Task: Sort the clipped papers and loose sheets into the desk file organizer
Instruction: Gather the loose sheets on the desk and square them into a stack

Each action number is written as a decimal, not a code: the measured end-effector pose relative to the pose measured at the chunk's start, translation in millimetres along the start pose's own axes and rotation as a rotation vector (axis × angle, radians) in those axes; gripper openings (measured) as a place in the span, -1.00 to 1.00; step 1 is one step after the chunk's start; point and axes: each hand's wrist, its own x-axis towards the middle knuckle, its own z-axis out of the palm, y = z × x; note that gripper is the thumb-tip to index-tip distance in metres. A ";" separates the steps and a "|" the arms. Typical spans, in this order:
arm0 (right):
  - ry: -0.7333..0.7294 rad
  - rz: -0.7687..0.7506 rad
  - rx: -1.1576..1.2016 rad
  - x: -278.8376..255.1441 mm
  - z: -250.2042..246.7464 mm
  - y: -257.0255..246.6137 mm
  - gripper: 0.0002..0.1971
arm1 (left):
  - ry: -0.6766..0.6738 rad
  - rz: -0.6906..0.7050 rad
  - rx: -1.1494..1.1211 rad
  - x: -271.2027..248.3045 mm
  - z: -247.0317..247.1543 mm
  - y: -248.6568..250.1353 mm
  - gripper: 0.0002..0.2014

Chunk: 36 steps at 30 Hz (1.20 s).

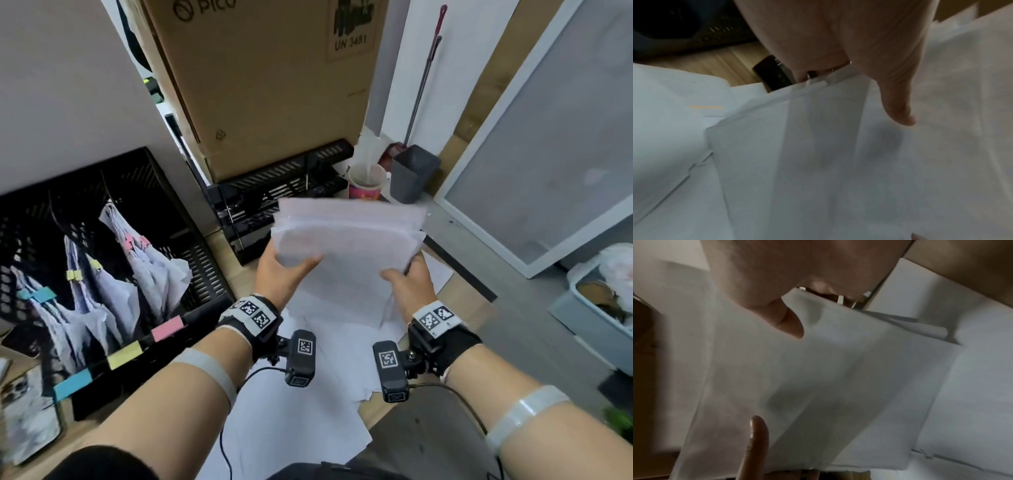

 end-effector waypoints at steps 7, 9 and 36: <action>-0.061 0.060 -0.189 -3.0 0.0 15.0 -0.70 | -0.047 -0.053 0.014 -2.7 4.1 -14.1 -0.69; -0.078 0.002 -0.280 -0.3 -3.5 6.4 -0.81 | -0.042 -0.059 0.009 1.5 1.5 -10.5 -0.72; -0.575 0.291 -0.905 -82.4 89.9 134.8 -0.67 | 0.022 -0.878 0.387 -124.8 -155.4 -100.7 -0.57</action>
